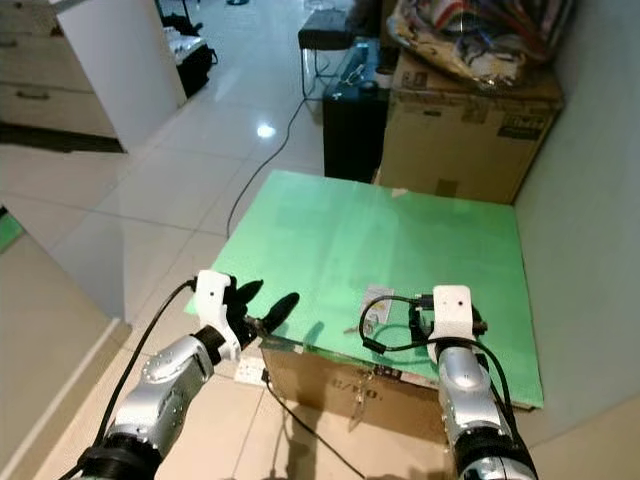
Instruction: Hang keys on a hook
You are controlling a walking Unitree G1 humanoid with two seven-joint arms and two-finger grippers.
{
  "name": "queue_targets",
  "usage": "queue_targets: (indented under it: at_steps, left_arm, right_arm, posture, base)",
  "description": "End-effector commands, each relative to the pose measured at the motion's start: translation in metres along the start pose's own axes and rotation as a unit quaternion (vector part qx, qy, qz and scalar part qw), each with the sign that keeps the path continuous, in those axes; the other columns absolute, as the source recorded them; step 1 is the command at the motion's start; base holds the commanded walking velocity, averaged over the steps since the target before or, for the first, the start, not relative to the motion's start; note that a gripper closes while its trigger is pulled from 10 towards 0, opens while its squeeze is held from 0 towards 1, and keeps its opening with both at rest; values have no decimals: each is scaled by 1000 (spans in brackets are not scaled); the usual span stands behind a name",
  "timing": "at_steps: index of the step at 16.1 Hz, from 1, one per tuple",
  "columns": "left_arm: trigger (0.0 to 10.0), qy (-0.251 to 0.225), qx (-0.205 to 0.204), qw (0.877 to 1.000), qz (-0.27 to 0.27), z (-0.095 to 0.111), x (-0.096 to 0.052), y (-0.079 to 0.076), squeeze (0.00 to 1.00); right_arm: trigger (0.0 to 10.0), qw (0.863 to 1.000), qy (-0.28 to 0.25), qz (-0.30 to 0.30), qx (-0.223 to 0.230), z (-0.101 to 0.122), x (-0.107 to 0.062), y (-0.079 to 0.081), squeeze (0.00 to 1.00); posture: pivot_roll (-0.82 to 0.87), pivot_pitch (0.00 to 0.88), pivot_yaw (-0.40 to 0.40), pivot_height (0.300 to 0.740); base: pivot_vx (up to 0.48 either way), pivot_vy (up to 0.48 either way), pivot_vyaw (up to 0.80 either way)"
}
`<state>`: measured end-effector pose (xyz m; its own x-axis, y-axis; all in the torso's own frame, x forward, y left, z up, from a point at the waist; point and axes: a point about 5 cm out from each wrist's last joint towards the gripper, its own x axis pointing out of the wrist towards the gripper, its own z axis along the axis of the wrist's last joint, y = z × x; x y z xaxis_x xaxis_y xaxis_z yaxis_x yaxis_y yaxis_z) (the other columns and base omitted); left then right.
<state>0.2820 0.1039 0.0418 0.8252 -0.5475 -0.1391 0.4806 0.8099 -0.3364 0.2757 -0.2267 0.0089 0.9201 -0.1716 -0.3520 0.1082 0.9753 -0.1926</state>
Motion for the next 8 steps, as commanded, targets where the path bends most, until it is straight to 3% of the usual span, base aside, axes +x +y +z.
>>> queue_targets:
  at_steps: [1, 3, 5, 8]
  left_arm:
    - [10000, 6, -38, 997, 63, -7, -7, 17, 0]
    - [10000, -9, -90, 987, 131, -9, -7, 28, 0]
    - [10000, -23, -53, 993, 107, -3, -6, 20, 0]
    - [10000, -33, -33, 994, 98, -1, -6, 15, 0]
  right_arm:
    - [10000, 1000, -5, -1, -4, -1, -2, -7, 0]
    - [10000, 1000, 1, -2, -6, -4, -1, -13, 0]
    - [10000, 1000, -1, -6, 4, 5, 7, -12, 0]
    - [10000, 1000, -15, 2, 11, 26, 18, -3, 0]
  posture:
    - [-130, 0, 15, 740]
    - [-137, 0, 5, 740]
    - [-116, 0, 6, 740]
    - [-88, 14, 0, 740]
  base:
    - [0, 0, 0]
    - [0, 0, 0]
    - [0, 0, 0]
    - [0, 0, 0]
